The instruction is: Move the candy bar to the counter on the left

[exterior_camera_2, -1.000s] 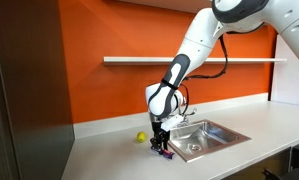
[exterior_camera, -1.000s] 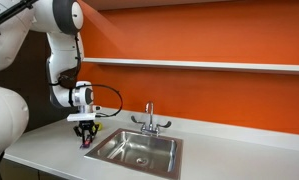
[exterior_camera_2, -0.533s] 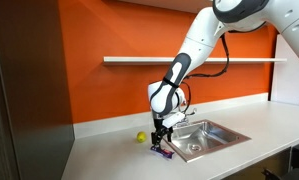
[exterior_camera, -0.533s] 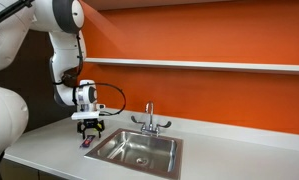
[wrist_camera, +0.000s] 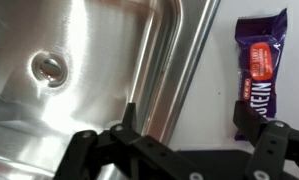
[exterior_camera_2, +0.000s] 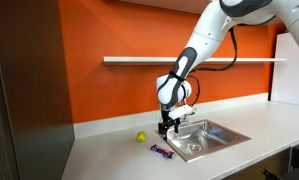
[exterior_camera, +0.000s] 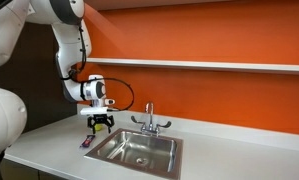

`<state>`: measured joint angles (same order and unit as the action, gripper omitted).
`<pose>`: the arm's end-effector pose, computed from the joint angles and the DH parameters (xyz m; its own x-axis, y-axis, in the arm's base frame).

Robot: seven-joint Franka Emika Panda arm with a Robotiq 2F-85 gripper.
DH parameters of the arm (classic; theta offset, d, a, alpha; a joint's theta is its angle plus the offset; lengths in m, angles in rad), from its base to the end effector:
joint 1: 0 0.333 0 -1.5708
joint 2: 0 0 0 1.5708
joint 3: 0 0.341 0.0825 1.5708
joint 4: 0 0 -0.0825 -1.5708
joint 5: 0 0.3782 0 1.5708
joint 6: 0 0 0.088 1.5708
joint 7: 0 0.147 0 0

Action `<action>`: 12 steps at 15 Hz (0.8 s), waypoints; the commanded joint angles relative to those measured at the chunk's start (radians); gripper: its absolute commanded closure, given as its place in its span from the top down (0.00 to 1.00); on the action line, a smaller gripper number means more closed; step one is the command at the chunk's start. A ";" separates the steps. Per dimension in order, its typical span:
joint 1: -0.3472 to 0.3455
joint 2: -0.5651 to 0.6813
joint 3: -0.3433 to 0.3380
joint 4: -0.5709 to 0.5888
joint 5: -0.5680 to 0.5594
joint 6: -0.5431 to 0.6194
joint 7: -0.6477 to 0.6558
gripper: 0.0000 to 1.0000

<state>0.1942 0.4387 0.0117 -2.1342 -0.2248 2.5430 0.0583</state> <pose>0.5648 0.1158 0.1830 0.9447 0.3261 -0.0334 0.3278 -0.9374 0.1173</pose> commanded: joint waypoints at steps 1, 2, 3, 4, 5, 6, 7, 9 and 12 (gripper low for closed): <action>-0.030 -0.083 -0.018 -0.075 0.017 -0.014 0.043 1.00; -0.037 -0.098 -0.026 -0.094 0.017 -0.016 0.052 1.00; -0.042 -0.109 -0.034 -0.109 0.015 -0.015 0.063 1.00; -0.047 -0.121 -0.042 -0.127 0.013 -0.014 0.073 1.00; -0.053 -0.131 -0.049 -0.144 0.013 -0.010 0.081 1.00; -0.063 -0.139 -0.056 -0.162 0.015 -0.006 0.085 1.00; -0.067 -0.145 -0.062 -0.176 0.014 -0.007 0.094 1.00; -0.079 -0.159 -0.073 -0.208 0.015 -0.003 0.109 1.00; -0.095 -0.177 -0.089 -0.252 0.014 0.003 0.135 1.00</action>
<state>0.1192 0.3166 -0.0724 -2.3232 -0.2175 2.5423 0.1564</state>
